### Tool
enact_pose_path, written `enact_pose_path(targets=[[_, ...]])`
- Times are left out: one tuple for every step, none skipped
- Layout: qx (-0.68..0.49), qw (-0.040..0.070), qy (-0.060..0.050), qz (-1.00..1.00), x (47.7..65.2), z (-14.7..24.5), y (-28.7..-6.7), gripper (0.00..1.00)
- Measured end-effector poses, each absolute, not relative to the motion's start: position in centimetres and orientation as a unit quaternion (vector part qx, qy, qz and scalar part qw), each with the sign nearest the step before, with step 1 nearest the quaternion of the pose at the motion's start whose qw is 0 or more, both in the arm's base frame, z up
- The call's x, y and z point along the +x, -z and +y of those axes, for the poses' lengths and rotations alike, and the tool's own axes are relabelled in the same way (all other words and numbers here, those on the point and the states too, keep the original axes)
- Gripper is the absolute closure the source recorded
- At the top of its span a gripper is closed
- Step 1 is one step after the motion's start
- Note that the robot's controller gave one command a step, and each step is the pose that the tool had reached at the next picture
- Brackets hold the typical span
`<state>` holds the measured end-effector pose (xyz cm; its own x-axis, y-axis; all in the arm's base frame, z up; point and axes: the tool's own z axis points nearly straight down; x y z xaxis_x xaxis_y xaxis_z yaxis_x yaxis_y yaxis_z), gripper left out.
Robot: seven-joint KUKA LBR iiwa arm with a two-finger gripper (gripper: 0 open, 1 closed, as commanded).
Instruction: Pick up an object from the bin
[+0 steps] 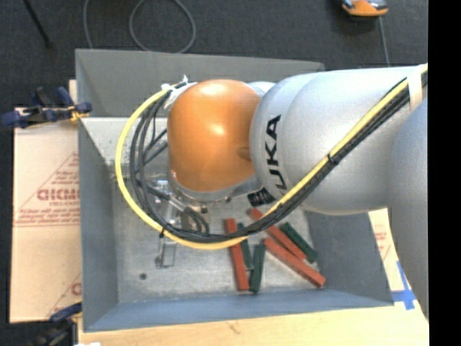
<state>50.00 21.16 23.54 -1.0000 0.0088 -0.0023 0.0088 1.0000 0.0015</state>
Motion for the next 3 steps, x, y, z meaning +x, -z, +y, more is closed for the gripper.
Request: enact_pose_path(targets=[[-0.172,-0.002,0.001,0.985,48.6,15.2,-8.7,0.00],[-0.206,0.005,0.001,0.979,48.8,7.3,-7.1,0.00],[-0.301,0.005,0.000,0.954,50.0,10.4,-18.8,0.00]])
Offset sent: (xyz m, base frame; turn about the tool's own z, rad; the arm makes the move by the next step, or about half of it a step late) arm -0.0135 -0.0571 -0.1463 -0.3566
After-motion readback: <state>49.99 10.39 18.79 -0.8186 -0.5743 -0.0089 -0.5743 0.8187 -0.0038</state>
